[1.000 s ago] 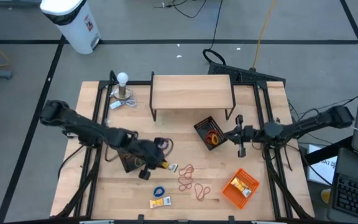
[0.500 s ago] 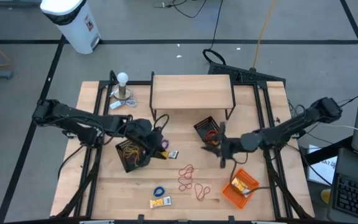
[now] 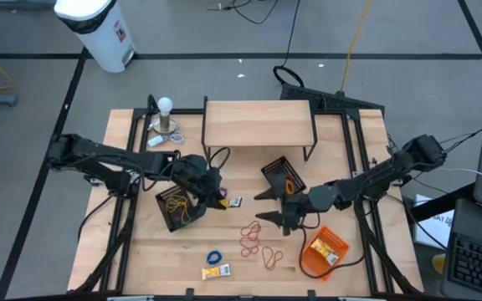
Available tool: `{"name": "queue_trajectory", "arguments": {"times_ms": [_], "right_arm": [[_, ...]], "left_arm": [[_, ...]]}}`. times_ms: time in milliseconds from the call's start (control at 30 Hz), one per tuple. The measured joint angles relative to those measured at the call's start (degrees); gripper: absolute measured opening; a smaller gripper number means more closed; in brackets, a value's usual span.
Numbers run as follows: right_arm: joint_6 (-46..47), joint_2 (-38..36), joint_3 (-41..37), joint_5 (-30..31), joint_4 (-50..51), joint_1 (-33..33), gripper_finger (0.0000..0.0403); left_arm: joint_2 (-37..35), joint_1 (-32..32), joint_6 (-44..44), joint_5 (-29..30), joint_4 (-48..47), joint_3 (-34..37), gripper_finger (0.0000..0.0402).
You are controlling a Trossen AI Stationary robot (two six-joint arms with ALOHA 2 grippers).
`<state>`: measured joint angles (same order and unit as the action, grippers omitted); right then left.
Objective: Pick & Place Office Desk Supplies
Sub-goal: Put the yellow crayon box into the orange bin
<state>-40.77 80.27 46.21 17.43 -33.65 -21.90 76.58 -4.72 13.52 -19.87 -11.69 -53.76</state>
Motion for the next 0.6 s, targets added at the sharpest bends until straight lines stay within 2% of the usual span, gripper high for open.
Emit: {"name": "queue_trajectory", "arguments": {"times_ms": [200,433,600], "right_arm": [[0.2,3.8,4.9,-1.1,4.4,2.4,0.0282],[-0.4,5.9,8.7,-2.8,8.0,3.8,0.0288],[1.2,5.9,8.8,-4.2,10.0,3.5,0.0287]], "left_arm": [[1.1,0.1,-0.2,-1.4,-0.6,-1.5,0.0067],[5.7,-0.7,-4.5,-0.5,-10.8,-9.5,0.0067],[8.0,-0.8,-6.4,0.4,-14.4,-13.4,0.0067]]}}
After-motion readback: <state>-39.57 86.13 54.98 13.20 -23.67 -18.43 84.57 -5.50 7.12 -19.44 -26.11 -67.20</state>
